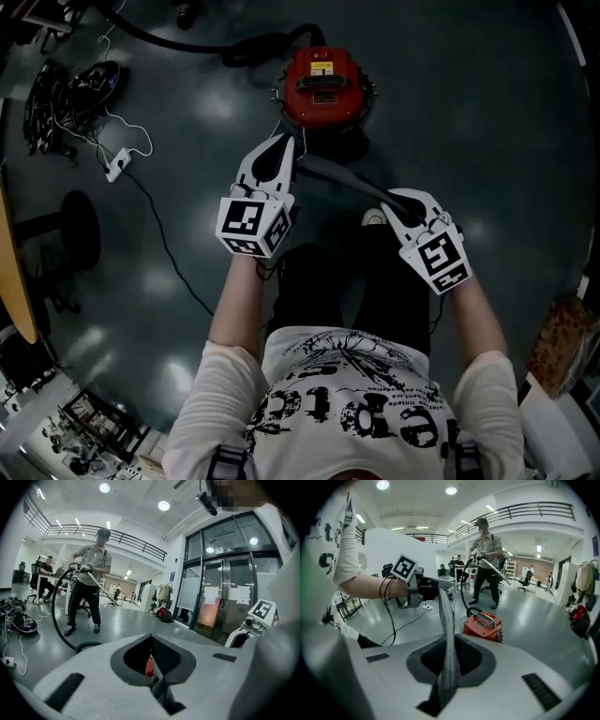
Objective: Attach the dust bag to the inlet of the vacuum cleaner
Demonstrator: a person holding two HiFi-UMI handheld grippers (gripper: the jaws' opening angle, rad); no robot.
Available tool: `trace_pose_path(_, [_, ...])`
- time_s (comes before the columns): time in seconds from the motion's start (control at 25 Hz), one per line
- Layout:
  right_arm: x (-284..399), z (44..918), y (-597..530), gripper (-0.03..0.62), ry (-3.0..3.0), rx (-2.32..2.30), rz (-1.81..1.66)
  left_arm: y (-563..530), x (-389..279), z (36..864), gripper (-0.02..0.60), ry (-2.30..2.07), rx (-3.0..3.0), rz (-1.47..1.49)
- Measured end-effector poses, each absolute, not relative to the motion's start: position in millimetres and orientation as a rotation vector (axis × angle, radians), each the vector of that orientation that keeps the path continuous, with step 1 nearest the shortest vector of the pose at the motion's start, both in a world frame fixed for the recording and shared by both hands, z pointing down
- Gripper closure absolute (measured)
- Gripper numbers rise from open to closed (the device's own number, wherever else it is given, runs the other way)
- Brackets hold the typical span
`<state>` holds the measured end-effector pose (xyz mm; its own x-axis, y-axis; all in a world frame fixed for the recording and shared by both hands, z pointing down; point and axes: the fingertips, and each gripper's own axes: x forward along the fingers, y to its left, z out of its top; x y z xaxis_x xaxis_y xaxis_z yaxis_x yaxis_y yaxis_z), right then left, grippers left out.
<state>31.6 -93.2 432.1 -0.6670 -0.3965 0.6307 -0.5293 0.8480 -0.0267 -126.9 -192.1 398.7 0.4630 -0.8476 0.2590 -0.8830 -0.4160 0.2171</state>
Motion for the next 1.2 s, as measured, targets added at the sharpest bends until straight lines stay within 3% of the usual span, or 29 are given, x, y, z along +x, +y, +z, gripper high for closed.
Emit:
trace_pose_path(0.32, [29, 575, -126, 0.569, -2.459, 0.455, 0.203, -260, -114, 548, 0.578, -1.358, 2.515, 0.137])
trace_pose_path(0.52, [22, 632, -140, 0.569, -2.464, 0.482, 0.150, -289, -103, 602, 0.578, -1.348, 2.572, 0.329])
trace_pose_path(1.2, [23, 697, -160, 0.569, -2.383, 0.367, 0.102, -310, -82, 634, 0.580, -1.128, 2.624, 0.297])
